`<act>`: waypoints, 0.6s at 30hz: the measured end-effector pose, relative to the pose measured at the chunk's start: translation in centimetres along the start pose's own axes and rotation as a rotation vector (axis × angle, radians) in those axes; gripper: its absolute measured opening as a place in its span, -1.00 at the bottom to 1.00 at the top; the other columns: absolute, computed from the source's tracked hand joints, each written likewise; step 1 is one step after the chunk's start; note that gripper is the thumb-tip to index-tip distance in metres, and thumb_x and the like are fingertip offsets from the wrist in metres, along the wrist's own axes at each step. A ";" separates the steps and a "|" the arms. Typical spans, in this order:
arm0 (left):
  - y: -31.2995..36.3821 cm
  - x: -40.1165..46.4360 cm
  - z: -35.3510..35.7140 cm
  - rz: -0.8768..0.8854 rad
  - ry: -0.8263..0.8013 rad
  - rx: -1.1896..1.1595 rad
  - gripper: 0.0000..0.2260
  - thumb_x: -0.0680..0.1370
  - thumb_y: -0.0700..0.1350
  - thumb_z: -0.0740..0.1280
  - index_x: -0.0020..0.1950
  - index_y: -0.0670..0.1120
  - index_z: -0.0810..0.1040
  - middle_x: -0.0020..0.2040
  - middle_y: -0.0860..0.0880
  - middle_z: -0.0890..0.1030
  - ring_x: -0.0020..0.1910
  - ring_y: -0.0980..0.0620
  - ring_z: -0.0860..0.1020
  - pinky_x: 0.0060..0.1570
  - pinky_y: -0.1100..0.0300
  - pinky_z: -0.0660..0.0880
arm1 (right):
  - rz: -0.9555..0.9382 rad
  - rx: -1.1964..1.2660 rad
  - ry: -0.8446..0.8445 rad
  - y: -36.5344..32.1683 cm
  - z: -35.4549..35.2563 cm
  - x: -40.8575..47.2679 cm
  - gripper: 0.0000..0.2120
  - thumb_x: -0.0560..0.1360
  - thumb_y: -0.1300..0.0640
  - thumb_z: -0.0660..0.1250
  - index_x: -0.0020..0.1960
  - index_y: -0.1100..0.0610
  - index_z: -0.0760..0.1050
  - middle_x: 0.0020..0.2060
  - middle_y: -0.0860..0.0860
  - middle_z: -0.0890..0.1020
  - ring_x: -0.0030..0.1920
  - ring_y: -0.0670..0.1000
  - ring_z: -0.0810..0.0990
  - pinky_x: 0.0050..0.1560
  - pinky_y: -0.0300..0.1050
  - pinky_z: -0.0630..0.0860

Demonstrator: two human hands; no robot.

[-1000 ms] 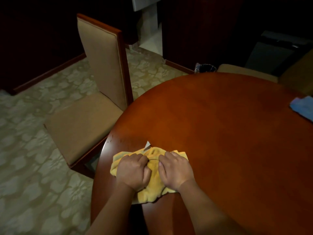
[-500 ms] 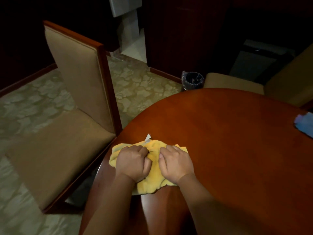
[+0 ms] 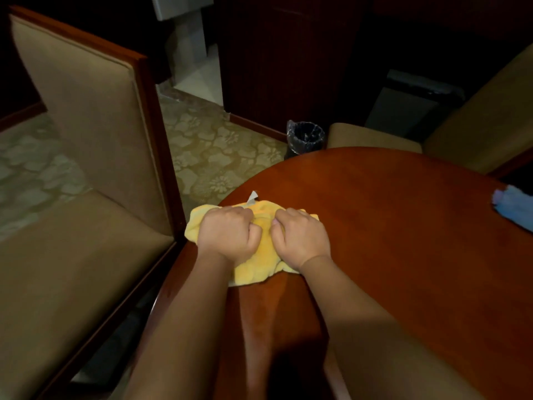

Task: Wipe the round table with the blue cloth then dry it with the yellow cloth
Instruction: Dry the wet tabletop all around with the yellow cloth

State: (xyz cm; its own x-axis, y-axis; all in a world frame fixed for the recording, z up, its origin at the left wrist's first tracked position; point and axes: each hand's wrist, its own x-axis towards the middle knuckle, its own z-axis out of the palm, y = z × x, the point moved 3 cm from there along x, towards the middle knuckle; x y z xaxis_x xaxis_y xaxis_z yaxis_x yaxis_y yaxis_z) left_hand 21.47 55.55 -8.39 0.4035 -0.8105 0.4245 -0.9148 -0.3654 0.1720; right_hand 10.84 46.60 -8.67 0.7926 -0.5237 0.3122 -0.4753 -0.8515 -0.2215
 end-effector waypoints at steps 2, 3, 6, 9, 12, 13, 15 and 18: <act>0.5 -1.0 -0.8 -0.022 0.022 0.015 -0.77 0.33 -0.04 0.09 -0.50 -0.10 0.33 -0.55 -0.05 0.42 -0.58 -0.06 0.34 -0.48 0.24 0.17 | 0.004 -0.038 -0.060 -0.5 -0.2 -0.6 -0.55 0.51 -0.05 -0.10 -0.07 0.14 0.51 -0.16 0.07 0.59 -0.11 0.11 0.55 -0.28 -0.11 0.27; 0.7 -1.8 -1.3 -0.034 0.023 0.018 -0.79 0.33 -0.04 0.09 -0.49 -0.07 0.30 -0.56 -0.05 0.41 -0.58 -0.04 0.30 -0.47 0.24 0.16 | 0.000 -0.055 -0.093 -0.8 -0.3 -1.1 -0.60 0.55 -0.04 -0.07 -0.03 0.13 0.49 -0.12 0.06 0.59 -0.07 0.10 0.54 -0.25 -0.09 0.30; 1.4 -5.1 -2.7 -0.053 -0.023 0.018 -0.81 0.34 -0.03 0.08 -0.46 -0.05 0.25 -0.54 -0.04 0.42 -0.57 -0.03 0.31 -0.48 0.22 0.18 | 0.000 -0.032 -0.183 -2.3 -1.3 -3.7 -0.72 0.61 -0.01 0.04 0.03 0.12 0.46 -0.05 0.06 0.58 0.00 0.09 0.53 -0.14 -0.04 0.39; 2.3 -9.4 -4.6 -0.086 -0.082 -0.004 -0.75 0.34 -0.02 0.10 -0.48 -0.09 0.38 -0.52 -0.05 0.45 -0.56 -0.07 0.40 -0.51 0.21 0.29 | -0.024 -0.015 -0.260 -4.4 -2.5 -7.6 -0.72 0.61 -0.02 0.03 0.06 0.11 0.44 0.00 0.07 0.56 0.04 0.10 0.52 -0.09 -0.03 0.39; 4.0 -14.3 -7.1 -0.113 -0.095 -0.023 -0.77 0.32 -0.03 0.12 -0.47 -0.10 0.42 -0.52 -0.05 0.44 -0.56 -0.07 0.41 -0.51 0.21 0.31 | -0.075 0.008 -0.295 -6.4 -3.7 -12.4 -0.64 0.58 -0.07 -0.06 0.08 0.09 0.42 0.02 0.06 0.55 0.05 0.09 0.51 -0.07 -0.04 0.40; 4.6 -16.1 -7.9 -0.118 -0.098 -0.029 -0.78 0.31 -0.03 0.12 -0.47 -0.10 0.42 -0.52 -0.05 0.44 -0.55 -0.07 0.41 -0.51 0.20 0.31 | -0.091 0.014 -0.303 -7.1 -4.2 -14.1 -0.59 0.55 -0.09 -0.11 0.09 0.09 0.42 0.03 0.06 0.54 0.05 0.08 0.51 -0.05 -0.04 0.40; 5.8 -19.4 -9.2 -0.129 -0.121 -0.042 -0.80 0.31 -0.04 0.13 -0.46 -0.09 0.42 -0.51 -0.04 0.44 -0.55 -0.05 0.41 -0.51 0.19 0.31 | -0.120 0.015 -0.328 -8.4 -4.9 -17.4 -0.48 0.49 -0.11 -0.21 0.11 0.09 0.43 0.03 0.06 0.54 0.05 0.08 0.50 -0.04 -0.03 0.41; 6.8 -22.9 -10.4 -0.167 -0.184 -0.022 -0.81 0.31 -0.04 0.13 -0.45 -0.07 0.43 -0.50 0.00 0.45 -0.54 0.00 0.41 -0.53 0.15 0.35 | -0.114 0.034 -0.333 -10.0 -5.7 -20.6 -0.46 0.46 -0.12 -0.17 0.01 0.10 0.51 -0.10 0.07 0.59 -0.09 0.09 0.57 -0.18 -0.05 0.48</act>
State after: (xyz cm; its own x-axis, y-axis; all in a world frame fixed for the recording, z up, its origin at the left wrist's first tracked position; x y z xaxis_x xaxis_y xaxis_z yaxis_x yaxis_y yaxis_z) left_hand 5.85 76.42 -7.70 0.5434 -0.8102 0.2198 -0.8346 -0.4930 0.2459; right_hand -2.90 65.73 -7.66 0.9238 -0.3824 0.0194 -0.3675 -0.8997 -0.2354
